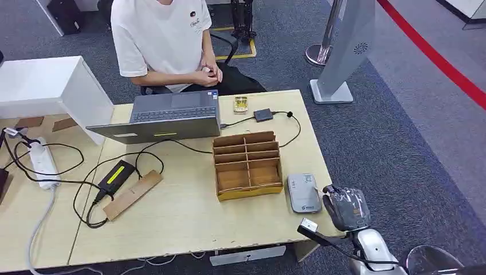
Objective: Pass the card to the sensor for recognition and then transmit it.
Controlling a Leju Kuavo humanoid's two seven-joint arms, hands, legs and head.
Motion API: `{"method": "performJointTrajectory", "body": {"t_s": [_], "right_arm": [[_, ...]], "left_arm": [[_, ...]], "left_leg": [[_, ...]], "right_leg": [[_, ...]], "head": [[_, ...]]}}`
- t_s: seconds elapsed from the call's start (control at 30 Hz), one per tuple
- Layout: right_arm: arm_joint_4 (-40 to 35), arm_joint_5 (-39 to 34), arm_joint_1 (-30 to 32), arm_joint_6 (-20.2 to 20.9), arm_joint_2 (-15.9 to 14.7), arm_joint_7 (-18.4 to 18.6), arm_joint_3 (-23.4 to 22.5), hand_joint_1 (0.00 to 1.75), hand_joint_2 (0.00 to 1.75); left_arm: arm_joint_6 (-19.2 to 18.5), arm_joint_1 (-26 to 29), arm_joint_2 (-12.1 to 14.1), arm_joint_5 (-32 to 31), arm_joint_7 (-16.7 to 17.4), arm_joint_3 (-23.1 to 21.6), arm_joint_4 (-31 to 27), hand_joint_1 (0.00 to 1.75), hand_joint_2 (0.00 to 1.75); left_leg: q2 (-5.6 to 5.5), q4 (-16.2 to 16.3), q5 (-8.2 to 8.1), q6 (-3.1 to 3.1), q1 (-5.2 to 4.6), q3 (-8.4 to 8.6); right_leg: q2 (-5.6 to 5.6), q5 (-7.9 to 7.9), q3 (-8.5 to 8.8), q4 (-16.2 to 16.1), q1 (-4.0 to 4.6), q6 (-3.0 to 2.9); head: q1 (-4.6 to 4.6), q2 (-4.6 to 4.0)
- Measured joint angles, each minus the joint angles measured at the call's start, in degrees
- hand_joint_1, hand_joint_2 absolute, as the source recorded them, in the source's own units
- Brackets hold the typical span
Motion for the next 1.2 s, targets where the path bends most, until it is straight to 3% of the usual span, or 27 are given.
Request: {"method": "performJointTrajectory", "body": {"t_s": [0.4,0.53,0.73,0.9,1.03,1.2], "right_arm": [[3.0,1.2,-1.6,-1.2,1.0,-0.1,0.0,1.75,1.75],[-1.3,1.6,-4.3,0.4,0.9,0.6,0.1,1.75,1.75],[-10.1,2.0,-15.6,8.5,-0.8,3.2,1.1,1.75,1.75],[-12.5,2.1,-28.5,15.8,-1.1,6.1,4.9,1.75,1.75],[-10.6,2.6,-38.3,20.0,1.0,7.8,9.4,1.75,1.75],[-6.0,3.0,-44.9,21.3,4.9,10.2,14.7,1.75,1.75]], "left_arm": [[0.0,0.0,0.0,-0.2,0.0,-0.1,0.0,0.00,1.75],[0.0,0.0,0.1,-0.7,0.0,-0.6,0.0,0.00,1.75],[-0.3,-0.1,0.2,-1.0,0.0,-1.7,0.0,0.00,1.75],[-0.6,-0.3,0.3,-1.7,-0.2,-3.0,0.0,0.00,1.75],[-0.8,-0.3,0.3,-2.3,-0.3,-3.9,0.0,0.00,1.75],[-1.3,-0.5,0.3,-2.6,-0.6,-4.9,0.0,0.00,1.75]], "left_leg": [[0.03,0.0,0.00,0.00,0.00,-0.02],[0.12,0.0,0.04,0.00,-0.02,-0.11],[0.21,0.0,0.24,0.01,-0.02,-0.13],[0.23,0.0,0.33,-0.02,-0.02,-0.27],[0.22,0.0,0.38,-0.07,0.01,-0.29],[0.20,0.0,0.39,-0.08,0.03,-0.31]], "right_leg": [[0.01,0.01,0.01,0.0,0.00,0.00],[0.13,0.16,-0.05,0.0,-0.02,0.10],[0.21,0.29,-0.14,0.0,-0.02,0.06],[0.26,0.43,-0.30,0.1,-0.02,0.08],[0.26,0.43,-0.35,0.1,0.00,0.07],[0.24,0.43,-0.41,0.2,0.01,0.07]], "head": [[0.00,0.02],[0.00,0.00],[0.04,0.00],[0.00,0.00],[0.00,0.02],[-0.02,0.02]]}}
